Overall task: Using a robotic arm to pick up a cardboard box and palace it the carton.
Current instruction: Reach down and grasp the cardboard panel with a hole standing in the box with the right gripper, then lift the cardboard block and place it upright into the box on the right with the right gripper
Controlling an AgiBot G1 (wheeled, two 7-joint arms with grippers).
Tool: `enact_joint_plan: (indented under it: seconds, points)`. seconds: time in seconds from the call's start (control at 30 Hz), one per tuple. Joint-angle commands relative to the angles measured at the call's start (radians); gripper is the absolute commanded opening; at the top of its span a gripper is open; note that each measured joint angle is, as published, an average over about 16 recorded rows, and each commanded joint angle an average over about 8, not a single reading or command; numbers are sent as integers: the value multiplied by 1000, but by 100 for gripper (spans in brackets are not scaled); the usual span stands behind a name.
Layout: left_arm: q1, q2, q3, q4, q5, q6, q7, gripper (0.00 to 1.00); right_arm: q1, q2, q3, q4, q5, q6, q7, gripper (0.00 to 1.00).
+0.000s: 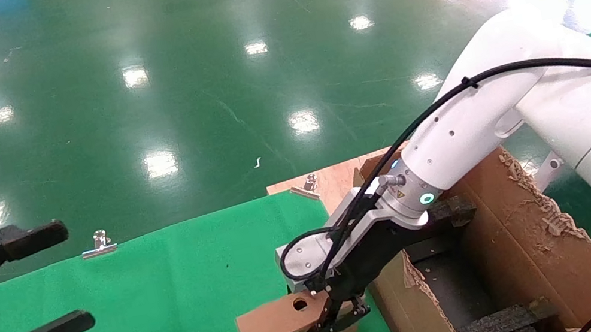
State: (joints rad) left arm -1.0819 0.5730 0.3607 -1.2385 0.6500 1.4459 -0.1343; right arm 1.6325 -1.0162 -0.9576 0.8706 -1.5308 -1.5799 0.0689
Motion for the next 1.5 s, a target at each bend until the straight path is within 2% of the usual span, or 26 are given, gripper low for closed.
enact_joint_plan:
  seconds: [0.03,0.33,0.5,0.63,0.8,1.07,1.3,1.5]
  points:
    - [0,0,0,0,0,0,0,100,0,0,1,0,0,0,0,0]
    - [0,0,0,0,0,0,0,100,1,3,3,0,10,8,2,0]
    - [0,0,0,0,0,0,0,100,32,18,18,-8,45,14,10,0]
    - [0,0,0,0,0,0,0,100,96,38,32,-19,79,8,17,0]
    - [0,0,0,0,0,0,0,100,219,71,36,-42,121,-4,22,0]
    - [0,0,0,0,0,0,0,100,399,141,-21,-72,196,-13,23,0]
    - [0,0,0,0,0,0,0,100,461,220,-84,-87,259,-6,39,0]
    - [0,0,0,0,0,0,0,100,498,331,-133,-65,269,-6,67,0]
